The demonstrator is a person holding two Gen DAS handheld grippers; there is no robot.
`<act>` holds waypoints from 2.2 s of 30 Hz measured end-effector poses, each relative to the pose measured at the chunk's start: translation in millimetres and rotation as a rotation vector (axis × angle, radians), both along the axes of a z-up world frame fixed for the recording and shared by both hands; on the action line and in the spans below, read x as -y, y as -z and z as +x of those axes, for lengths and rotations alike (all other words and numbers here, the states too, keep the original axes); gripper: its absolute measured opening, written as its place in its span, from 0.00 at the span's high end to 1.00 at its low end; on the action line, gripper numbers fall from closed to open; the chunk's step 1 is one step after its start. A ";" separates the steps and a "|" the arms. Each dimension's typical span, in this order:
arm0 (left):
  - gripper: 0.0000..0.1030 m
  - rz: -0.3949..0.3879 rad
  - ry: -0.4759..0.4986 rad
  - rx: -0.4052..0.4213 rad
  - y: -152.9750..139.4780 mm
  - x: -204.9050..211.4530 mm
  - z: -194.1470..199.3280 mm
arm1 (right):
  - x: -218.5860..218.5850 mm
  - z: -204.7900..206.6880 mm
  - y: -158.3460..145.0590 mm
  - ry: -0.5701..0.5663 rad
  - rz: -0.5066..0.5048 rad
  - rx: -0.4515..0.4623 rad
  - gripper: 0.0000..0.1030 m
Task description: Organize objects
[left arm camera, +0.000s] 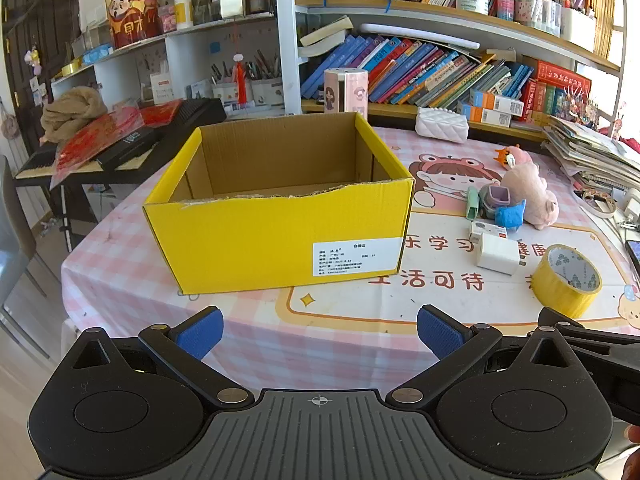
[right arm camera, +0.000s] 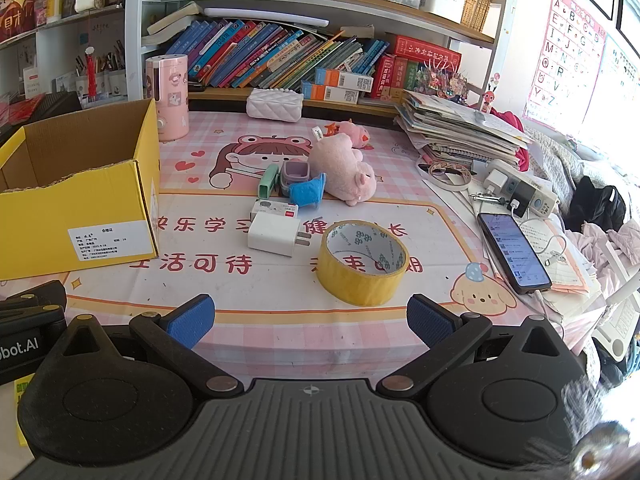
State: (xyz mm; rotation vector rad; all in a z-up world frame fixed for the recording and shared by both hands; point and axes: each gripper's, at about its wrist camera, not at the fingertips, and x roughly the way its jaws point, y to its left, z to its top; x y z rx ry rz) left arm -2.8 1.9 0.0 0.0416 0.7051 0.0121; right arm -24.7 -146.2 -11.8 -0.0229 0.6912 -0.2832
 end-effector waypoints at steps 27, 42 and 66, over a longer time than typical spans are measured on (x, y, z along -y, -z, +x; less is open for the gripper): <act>0.00 0.003 0.002 -0.012 0.7 2.3 0.6 | 1.0 -1.9 -0.4 0.000 0.000 0.000 0.00; 0.00 -0.004 0.013 0.000 -3.4 1.0 -2.9 | 3.6 -5.0 -1.1 0.006 0.001 0.007 0.00; 0.00 -0.001 0.023 0.005 -5.3 5.9 -4.5 | 7.0 -8.5 -3.9 0.013 0.011 0.013 0.00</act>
